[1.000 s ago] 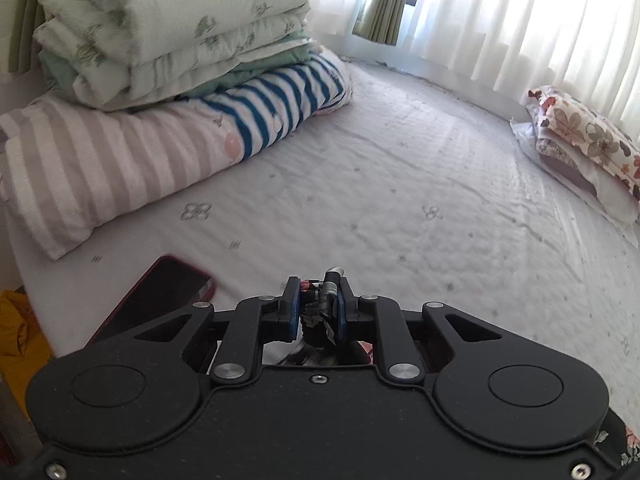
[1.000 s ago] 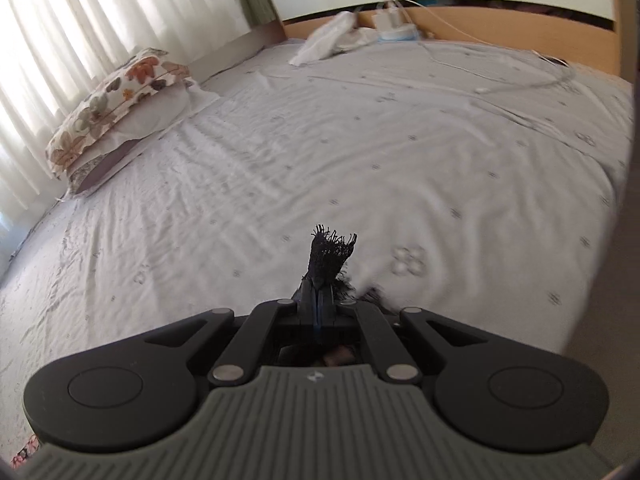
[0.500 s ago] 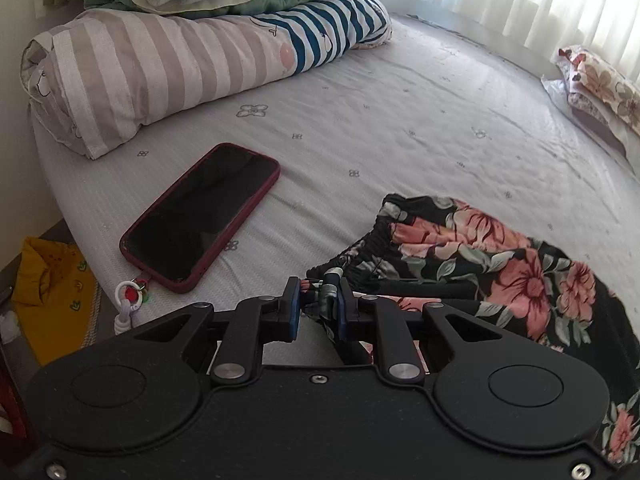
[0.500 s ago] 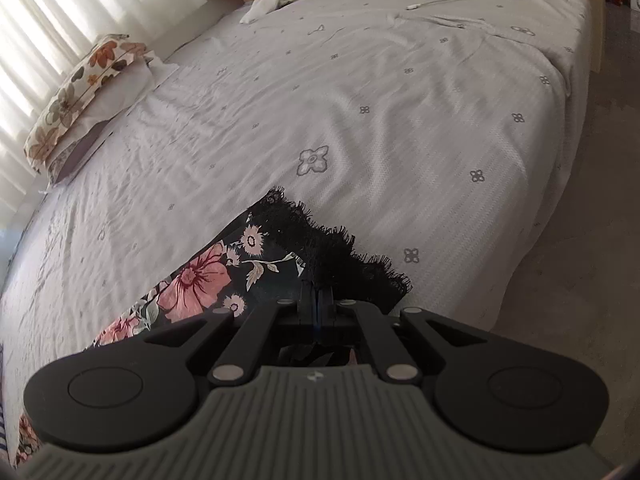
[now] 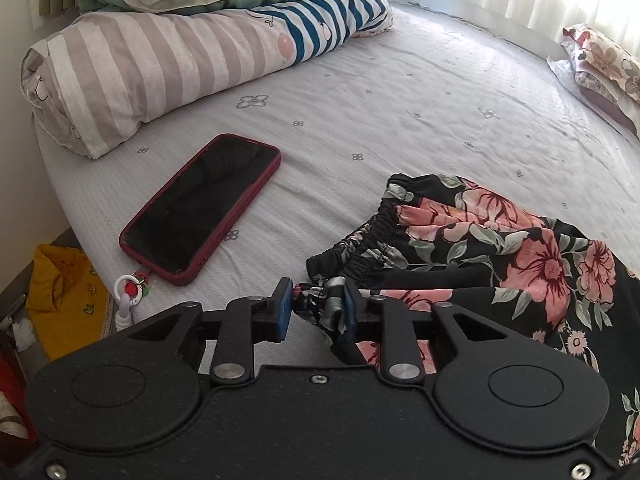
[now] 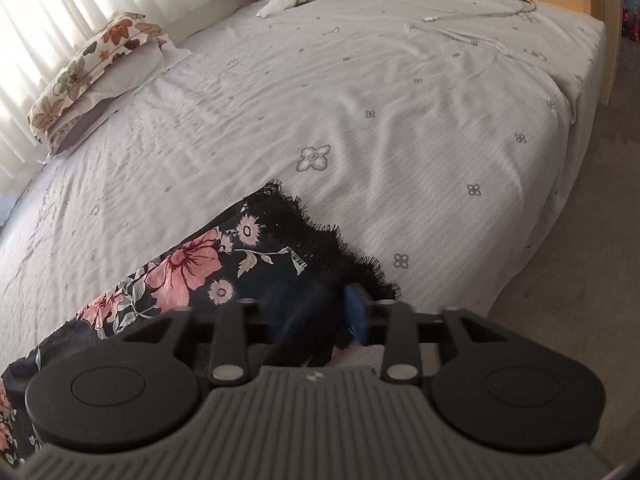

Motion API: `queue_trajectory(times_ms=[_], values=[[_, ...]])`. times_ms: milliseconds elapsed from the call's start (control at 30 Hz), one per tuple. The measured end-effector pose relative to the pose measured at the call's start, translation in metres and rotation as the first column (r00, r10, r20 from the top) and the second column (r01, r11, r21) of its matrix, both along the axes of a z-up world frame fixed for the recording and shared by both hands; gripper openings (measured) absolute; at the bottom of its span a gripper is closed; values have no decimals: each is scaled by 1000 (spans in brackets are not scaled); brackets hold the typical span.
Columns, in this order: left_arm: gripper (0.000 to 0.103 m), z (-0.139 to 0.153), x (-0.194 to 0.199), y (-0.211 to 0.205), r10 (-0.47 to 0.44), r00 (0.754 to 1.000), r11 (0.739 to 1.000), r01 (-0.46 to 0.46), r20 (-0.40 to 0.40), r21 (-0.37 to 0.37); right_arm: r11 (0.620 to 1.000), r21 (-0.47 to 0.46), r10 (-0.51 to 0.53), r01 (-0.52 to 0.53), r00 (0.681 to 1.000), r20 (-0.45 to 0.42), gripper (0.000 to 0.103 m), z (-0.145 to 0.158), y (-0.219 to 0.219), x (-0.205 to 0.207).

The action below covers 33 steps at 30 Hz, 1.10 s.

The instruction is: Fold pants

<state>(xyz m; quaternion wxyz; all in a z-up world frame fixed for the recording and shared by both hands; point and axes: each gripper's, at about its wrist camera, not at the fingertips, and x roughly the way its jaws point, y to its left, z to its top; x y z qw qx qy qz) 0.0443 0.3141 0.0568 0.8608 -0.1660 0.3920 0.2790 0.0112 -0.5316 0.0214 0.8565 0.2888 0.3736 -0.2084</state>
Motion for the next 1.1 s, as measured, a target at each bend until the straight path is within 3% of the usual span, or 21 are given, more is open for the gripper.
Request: queue_trajectory(times_ms=[233,400,667,933,1100], values=[[52,16,-6,-6,-4,998,1000,6,70,-25,996,-73,54,-50,997,62,61,37,11,-19],[59,35,-12,-17,-39,989,998,45,144,-41,990,-114,103,-87,984,144,65,72,23,-39],[74,56,-20,-49,-158,966,987,152,203,42,968,-204,195,-148,952,235,76,112,46,-62],[82,50,-32,-110,-329,922,941,300,205,159,930,-319,257,-181,942,215,88,84,78,-63],[86,37,-39,-166,-444,873,892,410,204,190,928,-337,232,-159,954,190,91,47,80,-60]])
